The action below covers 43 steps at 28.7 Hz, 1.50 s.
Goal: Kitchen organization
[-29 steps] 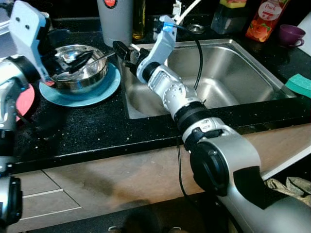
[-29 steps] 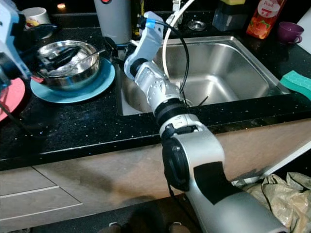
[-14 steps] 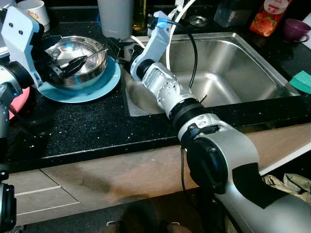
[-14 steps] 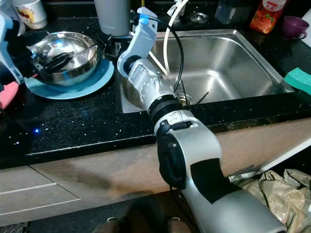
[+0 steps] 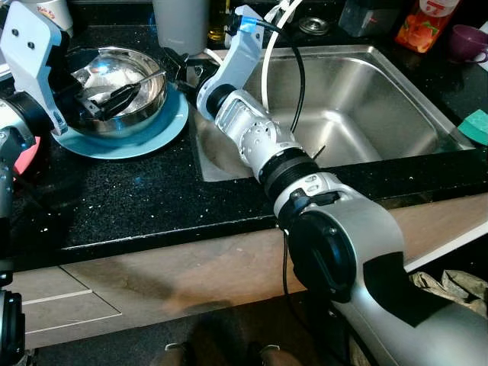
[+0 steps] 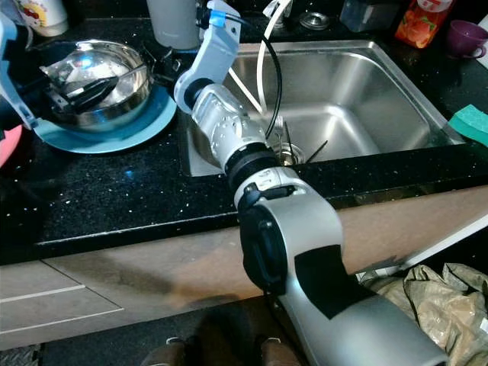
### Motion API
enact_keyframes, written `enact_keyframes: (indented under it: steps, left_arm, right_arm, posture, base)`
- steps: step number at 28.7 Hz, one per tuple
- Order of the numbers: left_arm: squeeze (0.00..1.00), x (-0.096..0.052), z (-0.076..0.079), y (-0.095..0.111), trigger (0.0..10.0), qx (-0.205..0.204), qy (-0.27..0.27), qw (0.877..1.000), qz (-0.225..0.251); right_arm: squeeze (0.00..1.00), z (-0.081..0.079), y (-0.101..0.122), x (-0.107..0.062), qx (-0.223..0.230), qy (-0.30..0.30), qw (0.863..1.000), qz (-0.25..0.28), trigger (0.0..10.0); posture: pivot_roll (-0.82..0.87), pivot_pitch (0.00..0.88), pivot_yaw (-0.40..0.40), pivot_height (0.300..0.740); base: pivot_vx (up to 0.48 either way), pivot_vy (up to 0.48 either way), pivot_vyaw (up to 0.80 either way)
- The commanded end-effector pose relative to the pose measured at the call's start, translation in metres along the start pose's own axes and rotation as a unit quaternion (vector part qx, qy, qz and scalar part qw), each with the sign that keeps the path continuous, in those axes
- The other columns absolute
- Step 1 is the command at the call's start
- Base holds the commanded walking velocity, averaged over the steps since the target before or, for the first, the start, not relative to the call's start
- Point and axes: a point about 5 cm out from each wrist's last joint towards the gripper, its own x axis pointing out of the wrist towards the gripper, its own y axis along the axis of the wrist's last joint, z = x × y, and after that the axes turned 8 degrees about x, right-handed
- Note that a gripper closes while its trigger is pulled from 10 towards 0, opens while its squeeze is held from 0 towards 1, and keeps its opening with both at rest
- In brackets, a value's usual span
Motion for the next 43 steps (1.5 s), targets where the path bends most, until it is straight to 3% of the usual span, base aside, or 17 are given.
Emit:
enact_keyframes:
  steps: [1,16,18,21,24,25,29,34,37,38,43]
  left_arm:
    - [0.00,-0.004,0.003,-0.005,10.0,-0.007,-0.008,1.000,-0.012]
    - [0.00,-0.006,0.008,-0.004,10.0,-0.017,-0.024,0.999,-0.017]
    - [0.00,-0.006,0.008,-0.003,10.0,-0.017,-0.024,0.999,-0.017]
    - [0.00,-0.006,0.008,-0.003,10.0,-0.017,-0.025,0.999,-0.017]
    - [0.00,-0.006,0.008,-0.003,10.0,-0.017,-0.025,0.999,-0.017]
    - [0.00,-0.005,0.007,-0.003,10.0,-0.016,-0.025,0.999,-0.016]
    - [0.00,-0.004,0.006,-0.002,10.0,-0.014,-0.024,0.999,-0.015]
    - [0.00,-0.002,0.004,0.000,10.0,-0.009,-0.022,1.000,-0.012]
    - [0.00,0.000,0.000,0.003,10.0,-0.007,-0.018,1.000,-0.008]
    - [0.00,0.000,-0.001,0.004,10.0,-0.006,-0.015,1.000,-0.006]
    - [0.00,0.001,-0.003,0.006,10.0,-0.005,-0.013,1.000,-0.002]
  right_arm:
    - [0.00,-0.007,0.000,0.002,0.008,0.005,1.000,0.003,10.0]
    - [0.00,-0.009,-0.004,0.003,0.009,0.001,1.000,-0.002,10.0]
    - [0.00,-0.008,-0.004,0.003,0.009,-0.001,1.000,-0.001,9.4]
    - [0.00,-0.006,-0.003,0.002,0.013,-0.007,1.000,0.001,4.6]
    - [0.00,-0.005,-0.002,0.002,0.014,-0.007,1.000,0.002,3.7]
    - [0.00,-0.006,-0.002,0.002,0.014,-0.007,1.000,0.002,2.8]
    - [0.00,-0.007,0.000,0.003,0.017,-0.006,1.000,0.005,3.0]
    - [0.00,-0.007,0.002,0.003,0.017,-0.006,1.000,0.007,4.8]
    - [0.00,-0.008,0.004,0.003,0.019,-0.005,1.000,0.010,4.6]
    - [0.00,-0.009,0.005,0.003,0.020,-0.004,1.000,0.011,3.8]
    - [0.00,-0.011,0.008,0.004,0.024,-0.003,1.000,0.016,3.2]
  posture:
    - [0.07,0.229,-0.088,0.740]
    - [0.07,0.223,-0.095,0.740]
    - [0.07,0.220,-0.094,0.740]
    - [0.07,0.214,-0.093,0.740]
    - [0.07,0.210,-0.092,0.740]
    - [0.07,0.208,-0.092,0.740]
    - [0.07,0.203,-0.090,0.740]
    - [0.08,0.196,-0.088,0.740]
    - [0.08,0.195,-0.088,0.740]
    - [0.08,0.194,-0.087,0.740]
    - [0.08,0.194,-0.086,0.740]
  base:
    - [0.000,0.000,0.00]
    - [0.000,0.000,0.00]
    - [0.000,0.000,0.00]
    - [0.000,0.000,0.00]
    - [0.000,0.000,0.00]
    - [0.000,0.000,0.00]
    - [0.000,0.000,0.00]
    - [0.000,0.000,0.00]
    - [0.000,0.000,0.00]
    - [0.000,0.000,0.00]
    - [0.000,0.000,0.00]
